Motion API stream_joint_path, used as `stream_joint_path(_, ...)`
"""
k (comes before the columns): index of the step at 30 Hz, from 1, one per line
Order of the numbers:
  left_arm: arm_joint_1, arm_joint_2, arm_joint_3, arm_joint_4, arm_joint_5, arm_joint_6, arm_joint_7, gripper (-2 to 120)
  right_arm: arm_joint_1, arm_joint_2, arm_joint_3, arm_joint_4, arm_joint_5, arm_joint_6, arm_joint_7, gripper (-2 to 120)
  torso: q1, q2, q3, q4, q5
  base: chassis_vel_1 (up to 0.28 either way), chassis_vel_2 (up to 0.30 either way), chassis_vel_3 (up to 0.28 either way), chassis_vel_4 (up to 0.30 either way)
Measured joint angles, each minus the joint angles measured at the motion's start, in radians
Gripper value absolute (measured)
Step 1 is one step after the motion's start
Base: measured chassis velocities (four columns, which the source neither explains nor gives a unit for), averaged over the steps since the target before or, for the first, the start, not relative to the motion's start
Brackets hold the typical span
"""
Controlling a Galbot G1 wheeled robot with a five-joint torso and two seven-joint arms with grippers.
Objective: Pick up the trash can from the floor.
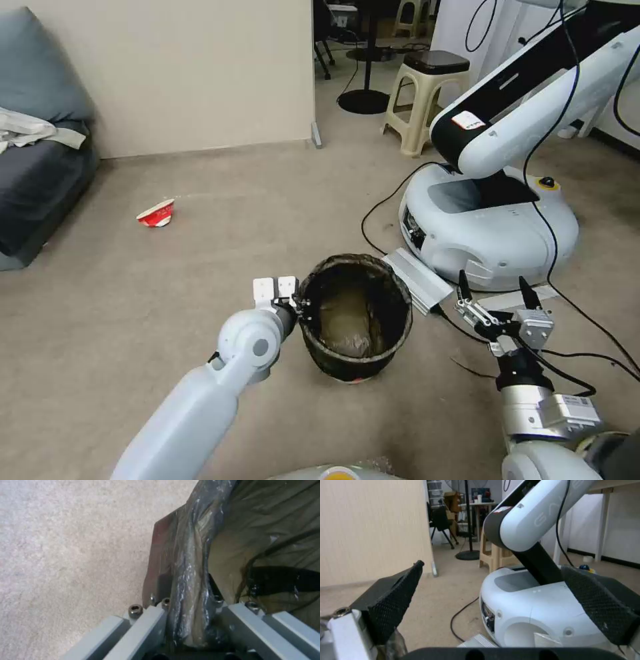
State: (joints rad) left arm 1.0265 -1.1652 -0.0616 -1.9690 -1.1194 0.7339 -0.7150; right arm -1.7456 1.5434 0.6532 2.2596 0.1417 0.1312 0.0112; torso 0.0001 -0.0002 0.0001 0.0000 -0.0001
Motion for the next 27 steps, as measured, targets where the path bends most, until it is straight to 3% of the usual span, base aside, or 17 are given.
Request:
stream_joint_path(11,0.031,0.055,-0.086,-0.080,-0.060,-0.001,-0.004,1,-0.001,-0.004,-0.002,0.000,0.000,0.000,0.002,100,0.000,0.000,0.000,0.0000,0.0000,0.000,0.000,0.000,0.000)
stream_joint_path(27,0.061,0.091,-0.136,-0.146,-0.089,-0.001,-0.002,1,-0.001,-0.009,-0.005,0.000,0.000,0.001,0.003,100,0.000,0.000,0.000,0.0000,0.0001,0.000,0.000,0.000,0.000)
